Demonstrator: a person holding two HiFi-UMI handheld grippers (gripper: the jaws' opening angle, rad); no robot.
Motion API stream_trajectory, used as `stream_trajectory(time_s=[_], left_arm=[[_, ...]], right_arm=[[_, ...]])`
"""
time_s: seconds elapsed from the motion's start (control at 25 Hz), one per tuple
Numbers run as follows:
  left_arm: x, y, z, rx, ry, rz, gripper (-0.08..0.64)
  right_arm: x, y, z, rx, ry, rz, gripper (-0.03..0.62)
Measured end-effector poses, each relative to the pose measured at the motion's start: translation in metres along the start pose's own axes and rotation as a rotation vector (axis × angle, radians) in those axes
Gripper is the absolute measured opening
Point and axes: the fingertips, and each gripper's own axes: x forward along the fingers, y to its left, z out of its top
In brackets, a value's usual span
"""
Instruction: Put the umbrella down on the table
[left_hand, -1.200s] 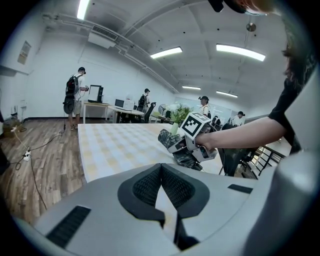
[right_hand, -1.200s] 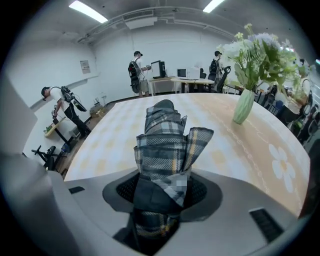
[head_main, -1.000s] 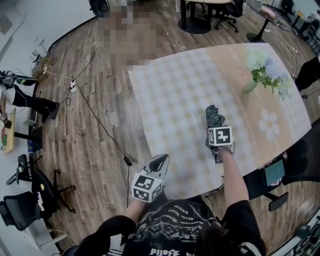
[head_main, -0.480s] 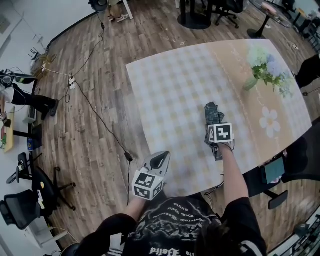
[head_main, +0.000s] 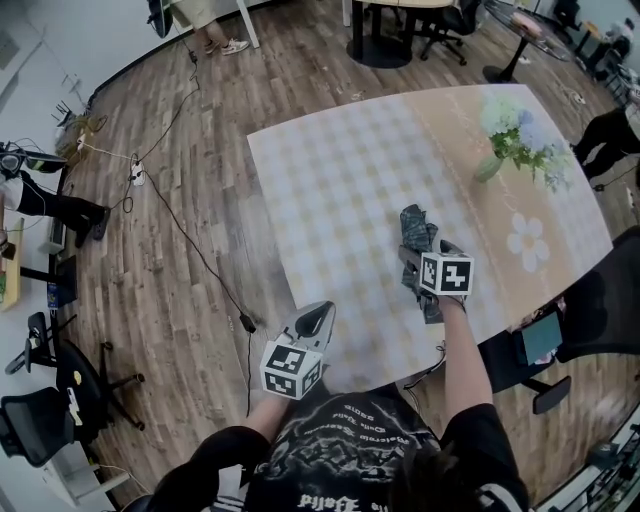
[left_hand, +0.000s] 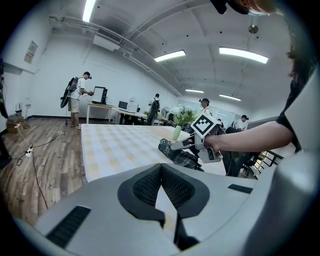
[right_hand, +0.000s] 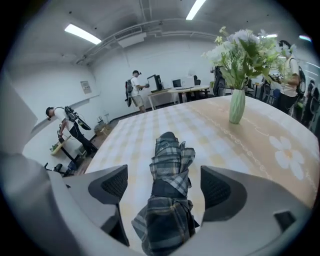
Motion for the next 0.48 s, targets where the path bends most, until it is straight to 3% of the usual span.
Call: stream_trajectory(time_s=[0.36,0.48], left_arm=[[-0.006,-0.030,0.003,0.026,-0.024,-0.076,0.020],[-0.021,-0.031,0.001,0.047,-0.036,-0.103,0.020]], right_arm=[[-0.078,0.018,0.024,-0.045,-0.199,0.026,0.433],[-0.103,0.042,0.019,-0.068,-0.252,0.026,0.419]])
